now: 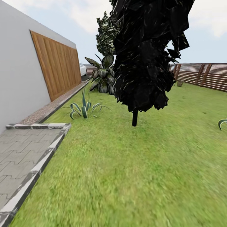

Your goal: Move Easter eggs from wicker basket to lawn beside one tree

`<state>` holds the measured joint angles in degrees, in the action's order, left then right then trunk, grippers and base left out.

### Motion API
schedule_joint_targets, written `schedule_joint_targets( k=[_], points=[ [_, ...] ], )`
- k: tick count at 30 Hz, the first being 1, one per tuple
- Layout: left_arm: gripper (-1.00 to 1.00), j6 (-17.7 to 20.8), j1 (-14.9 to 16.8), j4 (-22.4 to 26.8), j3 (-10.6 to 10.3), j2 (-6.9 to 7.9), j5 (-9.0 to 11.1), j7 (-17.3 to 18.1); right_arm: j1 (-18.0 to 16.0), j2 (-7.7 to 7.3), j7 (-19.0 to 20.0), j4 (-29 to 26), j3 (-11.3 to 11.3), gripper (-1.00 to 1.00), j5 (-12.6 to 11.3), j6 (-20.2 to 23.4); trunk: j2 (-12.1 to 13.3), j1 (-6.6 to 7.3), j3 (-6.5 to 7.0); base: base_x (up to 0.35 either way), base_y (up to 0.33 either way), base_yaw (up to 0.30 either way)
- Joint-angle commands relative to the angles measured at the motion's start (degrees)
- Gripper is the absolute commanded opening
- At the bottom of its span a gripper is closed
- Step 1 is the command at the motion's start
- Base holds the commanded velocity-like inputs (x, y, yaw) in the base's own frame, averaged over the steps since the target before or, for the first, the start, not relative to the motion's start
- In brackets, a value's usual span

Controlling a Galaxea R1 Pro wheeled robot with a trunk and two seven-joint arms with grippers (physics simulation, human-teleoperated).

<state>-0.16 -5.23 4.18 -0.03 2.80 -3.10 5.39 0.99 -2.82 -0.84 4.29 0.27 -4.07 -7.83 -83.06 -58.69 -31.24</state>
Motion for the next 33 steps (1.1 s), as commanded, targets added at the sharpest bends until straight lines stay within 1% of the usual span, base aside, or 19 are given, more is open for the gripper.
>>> schedule_joint_targets(
  k=[1, 3, 7, 26, 33],
  points=[
    [1.00, -0.02, -0.04, 0.12, 0.03, 0.02, -0.33, 0.15, -0.03, 0.01, 0.02, 0.11, 0.07, 1.00, -0.42, -0.35, -0.02, -0.04, -0.03, 0.339, 0.000, -0.003],
    [1.00, -0.02, -0.04, 0.12, 0.03, 0.02, -0.33, 0.15, -0.03, 0.01, 0.02, 0.11, 0.07, 1.00, -0.42, -0.35, -0.02, -0.04, -0.03, 0.338, 0.000, -0.023],
    [1.00, -0.02, -0.04, 0.12, 0.03, 0.00, -0.33, 0.15, -0.03, 0.08, 0.04, 0.11, 0.12, 1.00, -0.30, -0.35, -0.02, -0.04, -0.03, 0.339, 0.000, -0.192],
    [1.00, -0.02, -0.04, 0.12, 0.03, 0.02, -0.33, 0.15, -0.03, 0.05, 0.05, 0.11, 0.08, 1.00, -0.29, -0.35, -0.02, -0.04, -0.03, 0.339, 0.000, -0.291],
    [1.00, -0.02, -0.04, 0.12, 0.03, 0.01, -0.33, 0.15, -0.03, 0.01, 0.05, 0.11, 0.03, 1.00, -0.41, -0.35, -0.02, -0.04, -0.03, 0.339, 0.000, -0.111]
  ],
)
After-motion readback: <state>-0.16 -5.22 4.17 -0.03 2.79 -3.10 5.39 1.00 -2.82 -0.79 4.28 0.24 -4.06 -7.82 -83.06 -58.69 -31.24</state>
